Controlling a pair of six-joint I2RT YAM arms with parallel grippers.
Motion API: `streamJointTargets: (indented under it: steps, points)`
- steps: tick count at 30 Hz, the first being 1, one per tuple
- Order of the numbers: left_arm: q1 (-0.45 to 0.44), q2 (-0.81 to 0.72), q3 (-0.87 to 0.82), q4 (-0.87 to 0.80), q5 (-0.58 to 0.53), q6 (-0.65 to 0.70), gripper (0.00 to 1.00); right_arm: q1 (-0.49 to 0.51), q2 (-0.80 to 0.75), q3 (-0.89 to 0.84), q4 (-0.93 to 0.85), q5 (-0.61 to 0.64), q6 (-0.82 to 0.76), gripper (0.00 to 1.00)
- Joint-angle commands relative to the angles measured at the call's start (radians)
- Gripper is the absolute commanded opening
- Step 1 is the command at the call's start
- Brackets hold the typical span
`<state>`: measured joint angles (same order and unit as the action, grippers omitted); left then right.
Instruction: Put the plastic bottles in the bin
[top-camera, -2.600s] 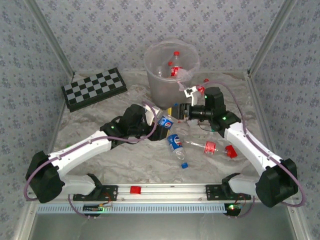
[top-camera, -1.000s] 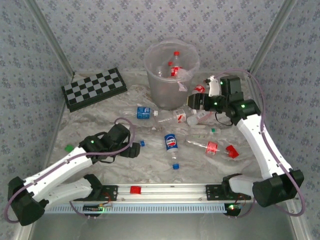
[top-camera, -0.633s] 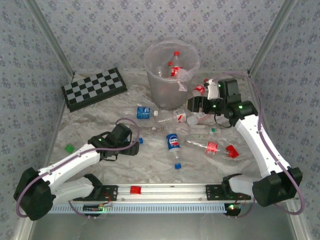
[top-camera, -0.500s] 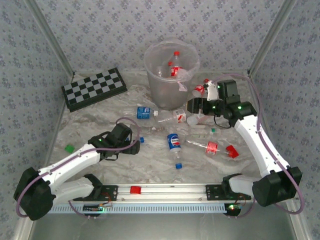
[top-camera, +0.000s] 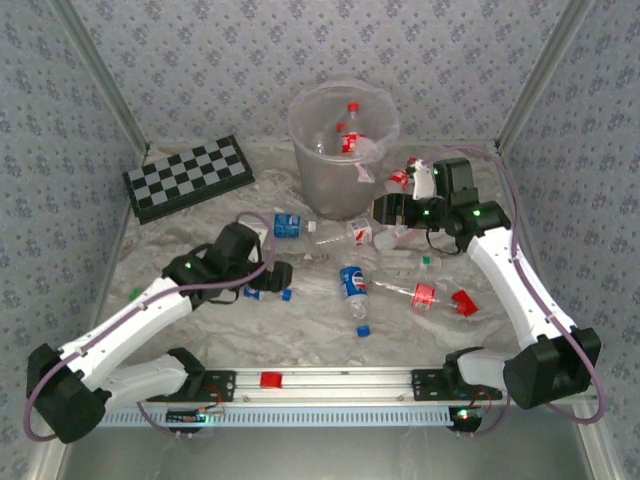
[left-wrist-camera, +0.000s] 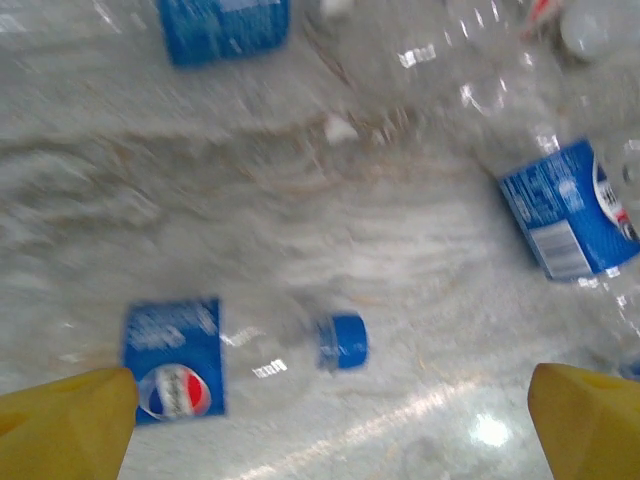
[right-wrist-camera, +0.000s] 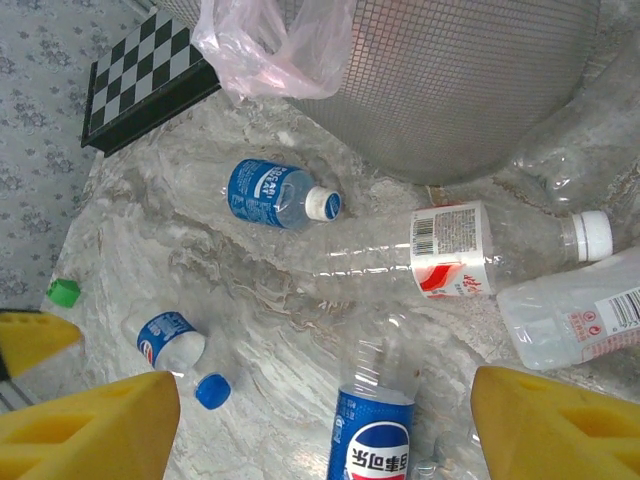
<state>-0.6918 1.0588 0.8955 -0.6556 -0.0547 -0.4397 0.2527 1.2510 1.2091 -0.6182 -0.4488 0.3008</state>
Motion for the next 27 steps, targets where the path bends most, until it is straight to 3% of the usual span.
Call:
streamJointTargets:
  steps: [1, 4, 6, 9, 13, 19, 27]
  points:
    - [0.102, 0.092, 0.075, -0.183, -0.129, -0.126, 1.0, -0.012, -0.004, 0.006, 0.0, -0.008, -0.015, 0.79]
    - [0.139, 0.138, 0.09, -0.228, -0.122, -0.468, 1.0, -0.019, -0.019, 0.0, -0.004, 0.002, -0.017, 0.79]
    - [0.114, 0.101, 0.02, -0.146, -0.1, -0.662, 1.0, -0.025, -0.022, -0.001, -0.004, 0.004, -0.018, 0.79]
    - [0.046, 0.029, -0.091, 0.0, -0.123, -0.866, 1.0, -0.038, -0.015, 0.007, -0.007, 0.002, -0.02, 0.79]
    - [-0.021, 0.003, -0.149, -0.014, -0.206, -1.077, 1.0, -0.05, 0.007, 0.025, -0.002, -0.01, -0.017, 0.79]
    - [-0.082, 0.064, -0.216, 0.109, -0.237, -1.231, 1.0, -0.052, 0.033, 0.016, 0.012, -0.021, -0.004, 0.79]
    - [-0.137, 0.248, -0.182, 0.252, -0.243, -1.299, 0.97, -0.047, 0.086, 0.111, -0.034, -0.02, -0.049, 0.79]
